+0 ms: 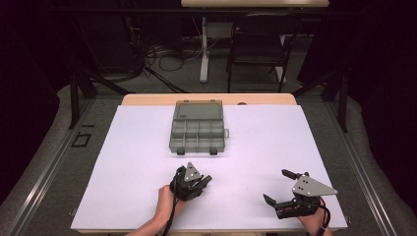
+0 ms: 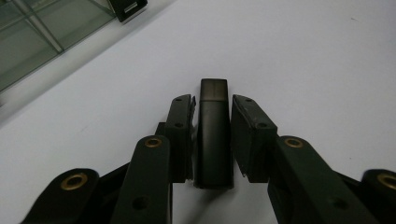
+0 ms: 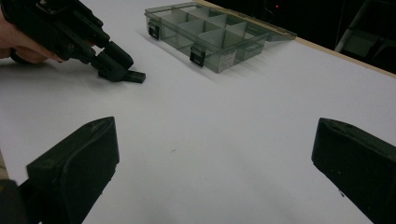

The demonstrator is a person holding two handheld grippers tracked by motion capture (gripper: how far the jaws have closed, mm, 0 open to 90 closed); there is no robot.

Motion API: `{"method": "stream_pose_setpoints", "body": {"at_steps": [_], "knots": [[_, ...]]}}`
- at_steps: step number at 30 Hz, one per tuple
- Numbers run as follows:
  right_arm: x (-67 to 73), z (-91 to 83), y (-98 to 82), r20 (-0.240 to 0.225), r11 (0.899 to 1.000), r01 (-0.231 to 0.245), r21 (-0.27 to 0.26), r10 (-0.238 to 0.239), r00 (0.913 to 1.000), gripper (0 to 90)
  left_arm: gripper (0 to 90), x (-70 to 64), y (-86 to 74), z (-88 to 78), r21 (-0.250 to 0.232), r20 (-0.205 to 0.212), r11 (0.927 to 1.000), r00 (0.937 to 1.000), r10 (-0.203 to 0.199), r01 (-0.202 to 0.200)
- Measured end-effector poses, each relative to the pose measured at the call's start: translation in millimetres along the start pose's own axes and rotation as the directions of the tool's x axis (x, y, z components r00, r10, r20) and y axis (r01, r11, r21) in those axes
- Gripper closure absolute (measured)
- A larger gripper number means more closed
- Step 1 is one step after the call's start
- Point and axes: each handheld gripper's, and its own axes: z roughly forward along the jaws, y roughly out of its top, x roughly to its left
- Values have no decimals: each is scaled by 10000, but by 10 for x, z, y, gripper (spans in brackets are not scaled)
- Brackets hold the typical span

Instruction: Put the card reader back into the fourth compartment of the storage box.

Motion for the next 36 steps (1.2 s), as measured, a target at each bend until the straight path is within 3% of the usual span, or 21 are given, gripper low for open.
{"method": "stream_pose_setpoints", "body": {"at_steps": [36], "knots": [[-3, -21, 0, 27, 10000, 3, 13, -3, 10000, 4, 737, -22, 28, -59, -217, 121, 9996, 9998, 167, -164]]}}
